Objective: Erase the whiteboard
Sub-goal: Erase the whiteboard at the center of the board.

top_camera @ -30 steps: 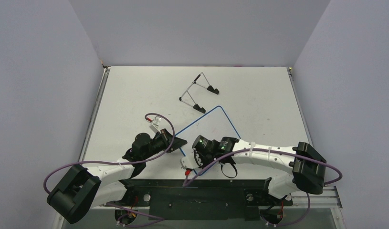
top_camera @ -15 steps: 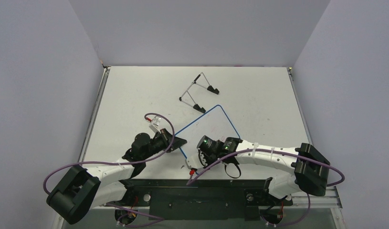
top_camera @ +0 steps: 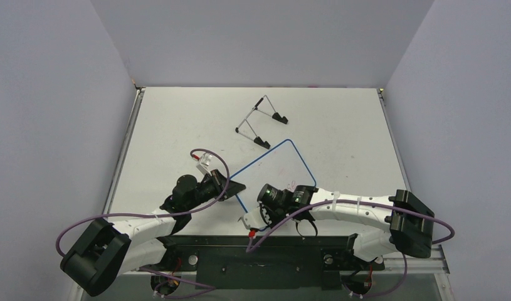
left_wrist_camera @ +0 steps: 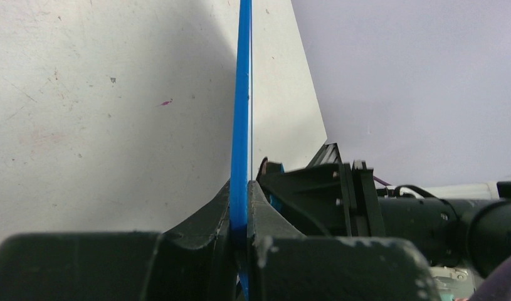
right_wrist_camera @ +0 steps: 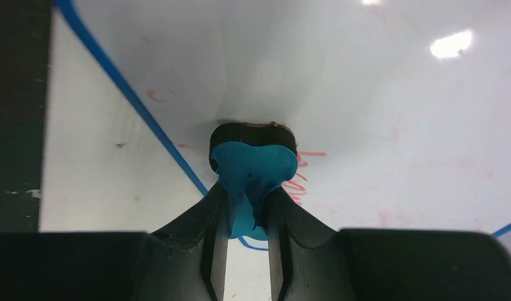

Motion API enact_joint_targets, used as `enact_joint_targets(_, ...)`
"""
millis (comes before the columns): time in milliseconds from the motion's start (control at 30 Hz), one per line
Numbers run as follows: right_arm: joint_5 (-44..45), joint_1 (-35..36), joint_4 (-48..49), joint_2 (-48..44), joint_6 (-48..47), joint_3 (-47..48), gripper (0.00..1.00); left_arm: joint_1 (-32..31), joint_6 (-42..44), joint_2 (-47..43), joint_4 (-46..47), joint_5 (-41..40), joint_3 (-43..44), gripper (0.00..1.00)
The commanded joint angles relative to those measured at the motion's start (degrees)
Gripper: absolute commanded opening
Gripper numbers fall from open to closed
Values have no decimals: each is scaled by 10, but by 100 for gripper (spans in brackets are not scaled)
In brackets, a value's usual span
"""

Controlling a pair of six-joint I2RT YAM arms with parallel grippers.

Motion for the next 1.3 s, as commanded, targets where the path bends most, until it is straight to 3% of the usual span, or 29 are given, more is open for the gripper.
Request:
enact_joint_targets(0, 46, -30, 42, -17, 12, 2, 0, -2, -10, -15, 55, 22, 16, 0)
enact_joint_targets(233, 23, 62, 11, -34, -18, -46, 0, -2, -10, -11, 58, 20, 13, 0)
enact_joint_targets(467, 89, 121, 23, 1, 21, 7, 0, -2, -13, -16, 55, 15, 12, 0)
enact_joint_targets(767, 118, 126, 37, -7, 7, -31, 0, 2, -11, -23, 49, 15, 7, 0)
enact_joint_targets(1000, 130, 75, 39, -30, -5, -68, 0, 4, -11, -25, 51, 16, 5, 0)
enact_joint_targets(1267, 94, 86, 29, -1, 8, -1, 0, 4, -17, -23, 56, 17, 3, 0)
